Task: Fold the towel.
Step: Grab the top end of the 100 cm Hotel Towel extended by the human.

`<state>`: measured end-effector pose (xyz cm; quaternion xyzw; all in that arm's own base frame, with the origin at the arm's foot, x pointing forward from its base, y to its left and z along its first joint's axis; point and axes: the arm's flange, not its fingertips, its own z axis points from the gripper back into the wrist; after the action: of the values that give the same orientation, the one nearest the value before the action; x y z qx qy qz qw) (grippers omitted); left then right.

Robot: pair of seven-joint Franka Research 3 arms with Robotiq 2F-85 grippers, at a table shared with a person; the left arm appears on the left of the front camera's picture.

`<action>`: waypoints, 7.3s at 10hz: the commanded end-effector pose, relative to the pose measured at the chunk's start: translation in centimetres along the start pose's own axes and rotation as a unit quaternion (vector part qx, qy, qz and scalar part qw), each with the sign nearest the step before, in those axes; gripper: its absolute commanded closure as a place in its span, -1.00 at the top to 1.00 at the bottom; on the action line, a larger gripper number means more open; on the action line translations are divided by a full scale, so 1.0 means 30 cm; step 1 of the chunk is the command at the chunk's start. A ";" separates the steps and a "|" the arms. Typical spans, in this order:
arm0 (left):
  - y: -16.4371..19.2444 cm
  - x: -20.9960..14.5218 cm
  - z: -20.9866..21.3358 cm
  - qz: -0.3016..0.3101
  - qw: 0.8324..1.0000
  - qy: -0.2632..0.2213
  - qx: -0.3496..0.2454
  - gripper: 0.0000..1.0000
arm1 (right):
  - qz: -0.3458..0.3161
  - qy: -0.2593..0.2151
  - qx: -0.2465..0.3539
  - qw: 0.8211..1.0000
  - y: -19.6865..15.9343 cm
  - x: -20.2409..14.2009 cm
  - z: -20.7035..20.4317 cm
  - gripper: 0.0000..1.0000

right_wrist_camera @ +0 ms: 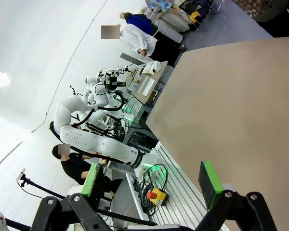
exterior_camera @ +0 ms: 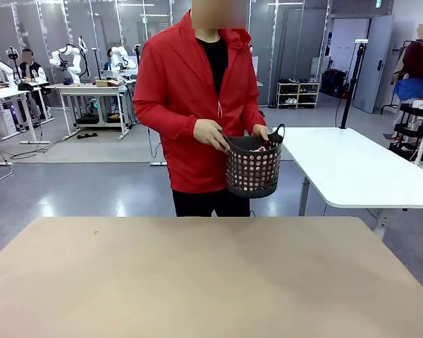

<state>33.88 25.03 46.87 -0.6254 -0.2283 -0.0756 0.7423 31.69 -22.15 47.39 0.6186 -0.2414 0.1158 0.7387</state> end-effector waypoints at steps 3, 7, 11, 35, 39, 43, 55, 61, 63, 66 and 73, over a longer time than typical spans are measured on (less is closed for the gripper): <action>0.002 -0.003 0.005 -0.002 1.000 0.002 -0.005 1.00 | 0.010 -0.003 0.007 1.000 -0.002 0.000 0.000 1.00; 0.002 -0.003 0.005 -0.002 1.000 0.002 -0.005 1.00 | 0.010 -0.003 0.007 1.000 -0.002 0.000 0.000 1.00; 0.002 -0.003 0.005 -0.002 1.000 0.002 -0.005 1.00 | 0.010 -0.003 0.007 1.000 -0.002 0.000 0.000 1.00; 0.002 -0.003 0.005 -0.002 1.000 0.002 -0.005 1.00 | 0.010 -0.003 0.007 1.000 -0.002 0.000 0.000 1.00; 0.002 -0.003 0.005 -0.002 1.000 0.002 -0.005 1.00 | 0.010 -0.003 0.007 1.000 -0.002 0.000 0.000 1.00; 0.002 -0.003 0.005 -0.002 1.000 0.002 -0.005 1.00 | 0.010 -0.003 0.007 1.000 -0.002 0.000 0.000 1.00; 0.002 -0.003 0.005 -0.002 1.000 0.002 -0.005 1.00 | 0.010 -0.003 0.007 1.000 -0.002 0.000 0.000 1.00; 0.002 -0.003 0.005 -0.002 1.000 0.002 -0.005 1.00 | 0.010 -0.003 0.007 1.000 -0.002 0.000 0.000 1.00; 0.002 -0.003 0.005 -0.002 1.000 0.002 -0.005 1.00 | 0.010 -0.003 0.007 1.000 -0.002 0.000 0.000 1.00; 0.002 -0.003 0.005 -0.002 1.000 0.002 -0.005 1.00 | 0.010 -0.003 0.007 1.000 -0.002 0.000 0.000 1.00; -0.751 0.225 -0.246 -0.398 0.871 0.127 0.257 1.00 | 0.340 0.129 -0.179 0.914 0.542 0.164 -0.198 1.00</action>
<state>32.07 16.49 68.01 -0.4106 -0.3229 -0.3164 0.7918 29.74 -16.14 62.12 0.4276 -0.3161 0.3533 0.7696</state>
